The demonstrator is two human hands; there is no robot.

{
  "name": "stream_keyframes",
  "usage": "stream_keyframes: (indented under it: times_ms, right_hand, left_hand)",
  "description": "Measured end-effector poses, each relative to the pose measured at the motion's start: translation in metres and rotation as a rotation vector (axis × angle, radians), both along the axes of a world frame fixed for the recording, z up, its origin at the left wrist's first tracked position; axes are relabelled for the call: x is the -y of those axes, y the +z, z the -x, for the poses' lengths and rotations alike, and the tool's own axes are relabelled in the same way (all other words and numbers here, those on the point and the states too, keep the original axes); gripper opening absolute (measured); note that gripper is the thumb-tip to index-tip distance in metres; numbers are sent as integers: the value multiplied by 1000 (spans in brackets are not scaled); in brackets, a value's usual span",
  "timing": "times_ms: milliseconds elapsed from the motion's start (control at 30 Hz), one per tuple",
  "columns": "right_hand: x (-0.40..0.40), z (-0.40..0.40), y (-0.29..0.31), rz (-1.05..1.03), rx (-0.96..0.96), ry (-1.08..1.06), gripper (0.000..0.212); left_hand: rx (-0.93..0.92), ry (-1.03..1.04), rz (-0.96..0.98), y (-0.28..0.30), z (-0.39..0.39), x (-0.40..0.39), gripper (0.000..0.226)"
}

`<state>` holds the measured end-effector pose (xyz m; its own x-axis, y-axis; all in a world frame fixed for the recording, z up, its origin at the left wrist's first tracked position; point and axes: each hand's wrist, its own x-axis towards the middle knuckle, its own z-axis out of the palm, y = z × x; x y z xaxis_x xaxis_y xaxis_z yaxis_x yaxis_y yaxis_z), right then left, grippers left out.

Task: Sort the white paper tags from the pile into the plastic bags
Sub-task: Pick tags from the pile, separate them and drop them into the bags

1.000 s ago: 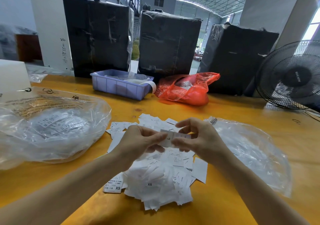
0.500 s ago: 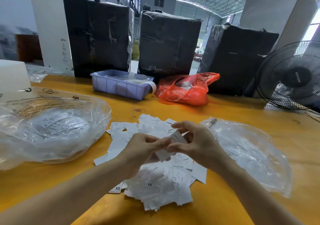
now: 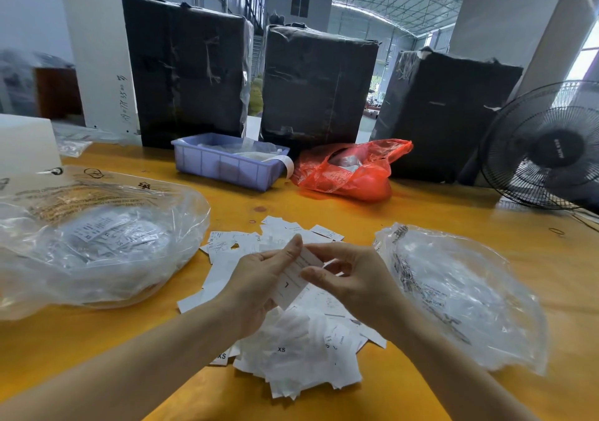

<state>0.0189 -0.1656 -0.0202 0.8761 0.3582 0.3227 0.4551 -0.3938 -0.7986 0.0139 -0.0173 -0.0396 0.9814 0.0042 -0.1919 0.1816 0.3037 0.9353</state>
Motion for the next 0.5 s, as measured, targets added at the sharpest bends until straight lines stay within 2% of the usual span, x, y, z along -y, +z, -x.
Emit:
stream_keyframes:
  times_ms: [200, 233, 333, 500]
  right_hand:
    - [6, -4, 0, -249, -227, -89, 15]
    - [8, -5, 0, -267, -256, -118, 14]
    - [11, -8, 0, -331, -337, -187, 10]
    - [10, -8, 0, -358, -402, -217, 11]
  left_hand:
    - [-35, -153, -105, 3, -3, -5, 61]
    - [-23, -160, -134, 3, -4, -7, 56]
    - [9, -154, -206, 4, -10, -17, 25]
    - [68, -169, -339, 7, -17, -31, 8]
